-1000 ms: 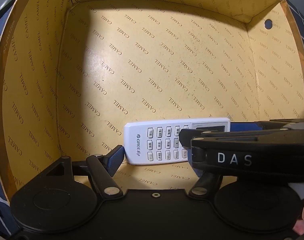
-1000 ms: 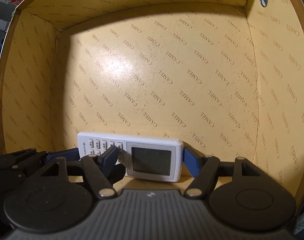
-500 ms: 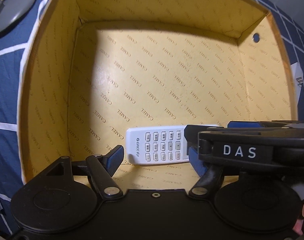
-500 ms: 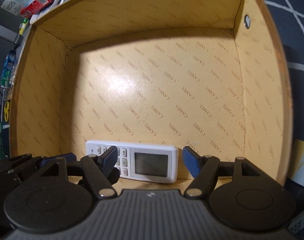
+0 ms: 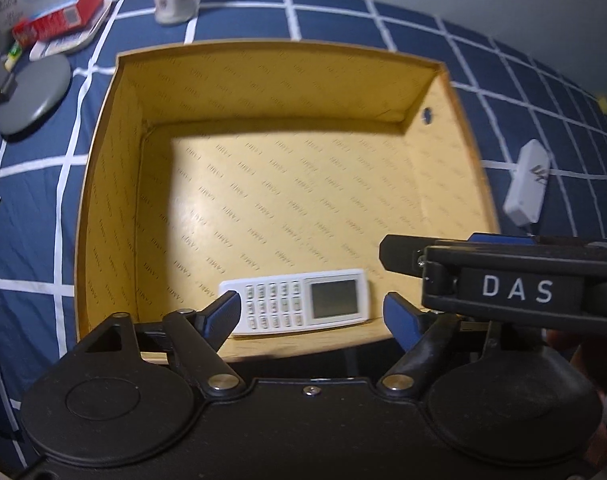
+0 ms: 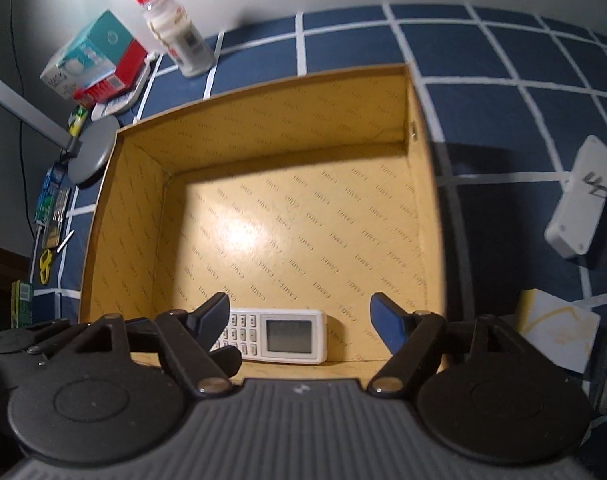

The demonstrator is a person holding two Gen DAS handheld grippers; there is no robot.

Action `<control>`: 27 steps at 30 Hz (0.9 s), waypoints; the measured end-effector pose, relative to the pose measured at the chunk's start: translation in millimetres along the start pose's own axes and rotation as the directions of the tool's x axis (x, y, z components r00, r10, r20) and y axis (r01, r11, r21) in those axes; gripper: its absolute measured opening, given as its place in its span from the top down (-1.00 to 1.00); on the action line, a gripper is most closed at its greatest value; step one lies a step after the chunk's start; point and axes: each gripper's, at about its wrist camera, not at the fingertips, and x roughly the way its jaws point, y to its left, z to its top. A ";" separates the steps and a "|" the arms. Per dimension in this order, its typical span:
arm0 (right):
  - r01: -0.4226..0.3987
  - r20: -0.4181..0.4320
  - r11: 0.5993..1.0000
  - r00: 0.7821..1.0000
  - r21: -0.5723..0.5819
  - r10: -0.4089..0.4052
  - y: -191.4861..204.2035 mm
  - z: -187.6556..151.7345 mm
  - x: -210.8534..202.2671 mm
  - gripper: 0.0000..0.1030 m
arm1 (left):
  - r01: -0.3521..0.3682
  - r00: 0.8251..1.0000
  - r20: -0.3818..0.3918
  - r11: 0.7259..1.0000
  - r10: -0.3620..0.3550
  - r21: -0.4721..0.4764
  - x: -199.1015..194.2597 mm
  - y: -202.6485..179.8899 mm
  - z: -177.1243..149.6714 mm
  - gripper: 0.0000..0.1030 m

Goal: Organize objects
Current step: 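Lower the remote into the box and open the right gripper, then move the right tool toward the white TV remote on the sheet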

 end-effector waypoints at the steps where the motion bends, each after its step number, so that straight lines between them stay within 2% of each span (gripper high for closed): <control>1: 0.004 0.015 1.000 1.000 0.006 -0.004 -2.8 -2.2 -6.9 -0.58 | 0.001 1.000 0.009 1.000 -0.001 0.007 -2.2 -3.3 -1.6 -0.58; 6: 0.030 0.078 0.999 0.996 0.044 -0.033 -15.5 -13.2 -29.1 -0.73 | 0.001 0.999 0.048 0.999 -0.002 0.039 -14.3 -18.7 -8.6 -0.68; 10: 0.039 0.128 0.996 0.991 0.085 -0.050 -29.0 -24.5 -47.9 -0.85 | -0.001 0.997 0.077 0.997 -0.005 0.081 -19.9 -32.5 -14.8 -0.86; 17: 0.085 0.167 0.984 0.980 0.157 -0.111 -62.2 -47.3 -69.4 -1.00 | 0.006 0.995 0.099 0.990 -0.020 0.142 -24.5 -61.4 -24.5 -0.88; 21: 0.090 0.176 0.978 0.977 0.187 -0.124 -84.1 -57.0 -81.5 -1.00 | -0.008 0.994 0.106 0.985 -0.010 0.171 -24.5 -80.0 -29.1 -1.00; 27: 0.092 0.180 0.976 0.975 0.197 -0.128 -117.7 -61.3 -91.8 -1.00 | -0.032 0.992 0.124 0.984 0.010 0.177 -22.8 -106.5 -34.2 -1.00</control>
